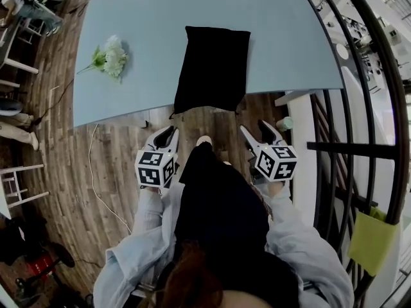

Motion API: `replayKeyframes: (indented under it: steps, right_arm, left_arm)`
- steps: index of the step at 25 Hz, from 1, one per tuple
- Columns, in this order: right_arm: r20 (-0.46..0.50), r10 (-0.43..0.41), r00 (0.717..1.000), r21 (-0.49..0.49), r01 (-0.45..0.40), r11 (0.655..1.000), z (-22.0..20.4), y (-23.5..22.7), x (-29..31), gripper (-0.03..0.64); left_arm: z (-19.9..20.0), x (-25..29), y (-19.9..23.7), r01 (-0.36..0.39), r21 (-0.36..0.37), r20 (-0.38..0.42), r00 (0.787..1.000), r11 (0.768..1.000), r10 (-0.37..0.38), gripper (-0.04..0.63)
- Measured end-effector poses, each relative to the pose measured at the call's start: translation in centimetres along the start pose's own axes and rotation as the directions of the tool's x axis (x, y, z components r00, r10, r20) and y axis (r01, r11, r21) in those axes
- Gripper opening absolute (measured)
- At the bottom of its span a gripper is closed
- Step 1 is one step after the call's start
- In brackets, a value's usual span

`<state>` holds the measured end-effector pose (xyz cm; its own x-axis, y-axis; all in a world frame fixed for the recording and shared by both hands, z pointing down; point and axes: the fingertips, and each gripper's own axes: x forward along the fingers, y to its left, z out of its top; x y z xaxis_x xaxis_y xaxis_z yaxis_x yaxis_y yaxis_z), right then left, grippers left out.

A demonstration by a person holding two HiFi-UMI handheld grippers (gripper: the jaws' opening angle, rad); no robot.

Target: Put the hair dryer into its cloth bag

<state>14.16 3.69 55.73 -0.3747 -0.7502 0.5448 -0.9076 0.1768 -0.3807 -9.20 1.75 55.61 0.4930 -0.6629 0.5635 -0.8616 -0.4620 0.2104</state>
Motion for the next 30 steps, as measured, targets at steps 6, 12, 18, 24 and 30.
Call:
replayKeyframes:
  steps: [6, 12, 18, 24, 30]
  right_arm:
    - [0.187, 0.025, 0.982, -0.007, -0.024, 1.000, 3.8, 2.0, -4.5, 0.197]
    - [0.337, 0.016, 0.941, -0.167, 0.043, 0.985, 7.8, 4.1, -8.8, 0.068]
    - [0.433, -0.008, 0.901, -0.121, 0.067, 0.990, 9.9, 4.5, -12.5, 0.009]
    - [0.401, -0.065, 0.914, -0.161, 0.140, 0.977, 7.6, 2.7, -13.4, 0.008]
    - [0.383, -0.080, 0.920, -0.160, 0.151, 0.976, 6.4, 1.9, -13.9, 0.008]
  left_arm:
    - [5.4, -2.1, -4.2, 0.040, 0.011, 0.195, 0.980, 0.999, -0.042, 0.035]
    - [9.8, -3.9, -7.9, 0.102, 0.060, 0.328, 0.938, 0.993, -0.116, 0.034]
    - [12.9, -5.2, -11.1, 0.134, 0.166, 0.384, 0.904, 0.977, -0.190, 0.034]
    - [12.8, -6.1, -13.5, 0.185, 0.239, 0.402, 0.875, 0.953, -0.271, 0.032]
    - [11.3, -6.0, -15.0, 0.202, 0.260, 0.386, 0.874, 0.944, -0.294, 0.032]
